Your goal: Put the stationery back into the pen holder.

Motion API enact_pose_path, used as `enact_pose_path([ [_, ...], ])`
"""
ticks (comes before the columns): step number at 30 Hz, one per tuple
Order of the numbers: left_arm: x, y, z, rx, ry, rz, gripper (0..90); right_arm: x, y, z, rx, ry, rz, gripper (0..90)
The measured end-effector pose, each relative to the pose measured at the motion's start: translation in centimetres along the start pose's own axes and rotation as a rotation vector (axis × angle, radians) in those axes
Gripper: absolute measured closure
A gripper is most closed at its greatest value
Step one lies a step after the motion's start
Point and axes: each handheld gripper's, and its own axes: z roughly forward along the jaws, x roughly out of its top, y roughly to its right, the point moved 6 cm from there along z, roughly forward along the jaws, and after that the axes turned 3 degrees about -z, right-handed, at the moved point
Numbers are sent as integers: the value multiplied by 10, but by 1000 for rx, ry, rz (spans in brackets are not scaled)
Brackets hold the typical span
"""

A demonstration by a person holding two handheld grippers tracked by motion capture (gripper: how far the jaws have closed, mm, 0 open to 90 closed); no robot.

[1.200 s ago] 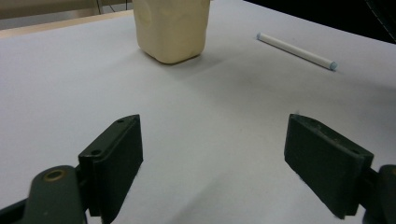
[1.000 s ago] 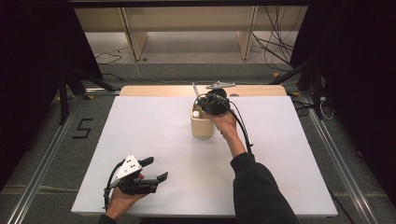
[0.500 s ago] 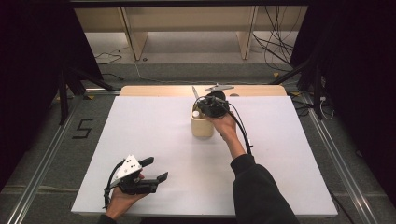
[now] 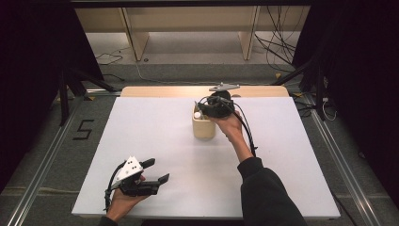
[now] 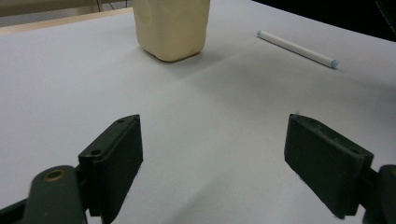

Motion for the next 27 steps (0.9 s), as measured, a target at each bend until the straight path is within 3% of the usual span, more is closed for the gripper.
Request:
enact_pose_path([
  [5, 0, 0, 1, 0, 0, -2, 190, -1, 3, -15, -12, -3, -1, 418],
  [13, 0, 0, 1, 1, -3, 0, 190, -11, 5, -40, 25, -11, -1, 379],
  [16, 0, 0, 1, 3, -2, -1, 190, -17, 6, -50, 13, -21, -16, 367],
  [27, -1, 0, 1, 5, -1, -2, 190, -33, 12, -75, -14, -25, 36, 332],
])
